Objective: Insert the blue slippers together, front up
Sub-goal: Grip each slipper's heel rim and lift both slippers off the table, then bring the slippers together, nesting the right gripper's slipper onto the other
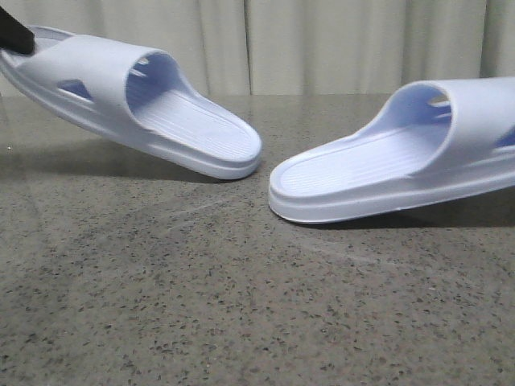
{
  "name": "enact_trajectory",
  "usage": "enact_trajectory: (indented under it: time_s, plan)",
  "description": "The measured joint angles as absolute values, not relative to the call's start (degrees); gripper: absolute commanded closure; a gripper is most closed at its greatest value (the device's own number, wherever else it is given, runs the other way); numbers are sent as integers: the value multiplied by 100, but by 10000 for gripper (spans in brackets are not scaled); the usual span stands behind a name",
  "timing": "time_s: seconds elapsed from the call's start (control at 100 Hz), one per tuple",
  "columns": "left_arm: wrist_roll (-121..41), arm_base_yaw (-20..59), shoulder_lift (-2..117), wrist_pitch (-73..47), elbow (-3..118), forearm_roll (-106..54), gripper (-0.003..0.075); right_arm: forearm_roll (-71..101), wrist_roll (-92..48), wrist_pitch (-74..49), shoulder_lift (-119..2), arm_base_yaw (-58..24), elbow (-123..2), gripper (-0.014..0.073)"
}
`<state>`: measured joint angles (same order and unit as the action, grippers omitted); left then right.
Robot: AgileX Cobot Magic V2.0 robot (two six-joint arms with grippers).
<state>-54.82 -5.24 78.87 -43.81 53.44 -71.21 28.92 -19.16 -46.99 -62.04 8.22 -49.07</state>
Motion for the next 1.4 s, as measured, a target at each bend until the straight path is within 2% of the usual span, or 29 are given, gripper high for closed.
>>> enact_trajectory:
  time_s: [0.28,0.47,0.83,1.12,1.4]
  plan:
    - [-5441,-1182,7748,-4939,5344,-7189,705,3525,-1944,-4725,-6212,822,-5783,696]
    - [-5418,-1519,7748,-5416,5344,-7549,705,4093,-1975,-4609,-6212,822,-5922,696]
    - [-5266,-1538,7790,-6039,5344,-8181,705,6018,-3030,-4613,-6646,822,-5922,696]
    - [-5159,-1538,8209,-6616,5344,-8653,705,6581,-3601,-4714,-7197,822,-5922,696]
    - [-5159,-1538,8423,-6682,5344,-8804,705,6866,-3965,-4845,-7501,822,-5922,696]
